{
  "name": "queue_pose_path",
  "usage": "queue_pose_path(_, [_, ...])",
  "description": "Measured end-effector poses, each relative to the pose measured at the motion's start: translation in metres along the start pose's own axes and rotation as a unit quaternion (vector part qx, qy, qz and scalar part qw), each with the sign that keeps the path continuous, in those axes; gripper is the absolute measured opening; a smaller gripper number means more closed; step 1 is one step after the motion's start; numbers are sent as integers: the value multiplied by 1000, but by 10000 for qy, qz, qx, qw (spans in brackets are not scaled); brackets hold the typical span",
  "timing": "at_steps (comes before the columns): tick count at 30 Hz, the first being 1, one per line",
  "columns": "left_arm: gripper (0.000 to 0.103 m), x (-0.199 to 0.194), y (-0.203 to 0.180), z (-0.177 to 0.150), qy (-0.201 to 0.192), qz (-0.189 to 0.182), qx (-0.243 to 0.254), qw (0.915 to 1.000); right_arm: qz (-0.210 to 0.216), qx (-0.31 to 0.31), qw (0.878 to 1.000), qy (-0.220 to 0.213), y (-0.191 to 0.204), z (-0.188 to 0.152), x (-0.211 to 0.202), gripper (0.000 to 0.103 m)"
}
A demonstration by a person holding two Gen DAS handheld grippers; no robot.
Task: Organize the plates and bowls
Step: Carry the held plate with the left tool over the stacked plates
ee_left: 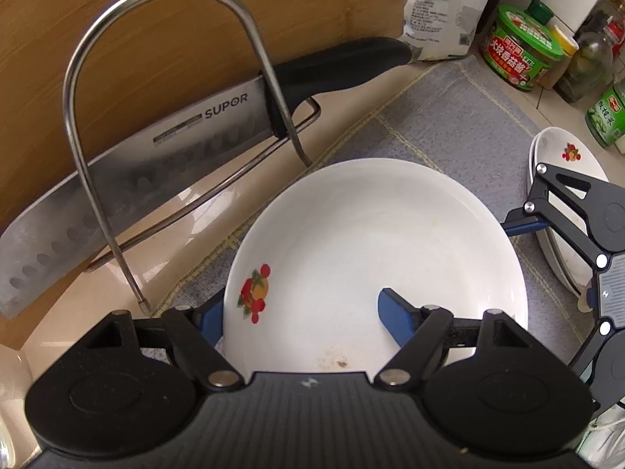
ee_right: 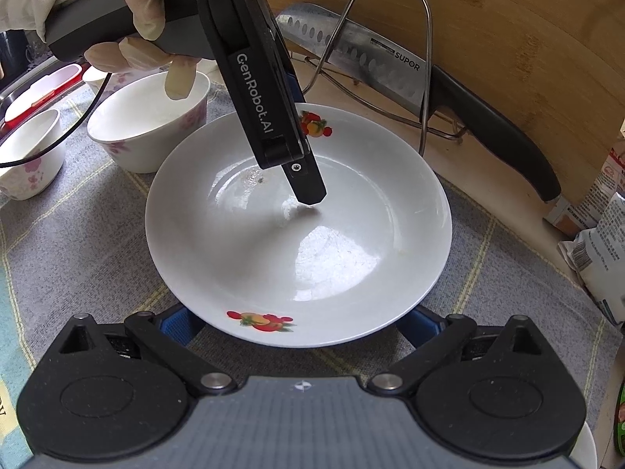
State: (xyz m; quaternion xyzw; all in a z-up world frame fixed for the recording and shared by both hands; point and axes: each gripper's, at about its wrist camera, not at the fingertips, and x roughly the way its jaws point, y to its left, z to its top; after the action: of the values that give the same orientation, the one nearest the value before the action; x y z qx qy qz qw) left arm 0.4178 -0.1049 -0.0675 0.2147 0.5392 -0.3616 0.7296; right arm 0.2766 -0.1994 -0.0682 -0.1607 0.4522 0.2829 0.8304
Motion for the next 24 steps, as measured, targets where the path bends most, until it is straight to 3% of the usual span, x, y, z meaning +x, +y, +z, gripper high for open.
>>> queue_pose_path(24, [78, -31, -28, -3, -250, 43, 132, 9996, -188, 219, 9995, -162, 7, -6, -38, 103])
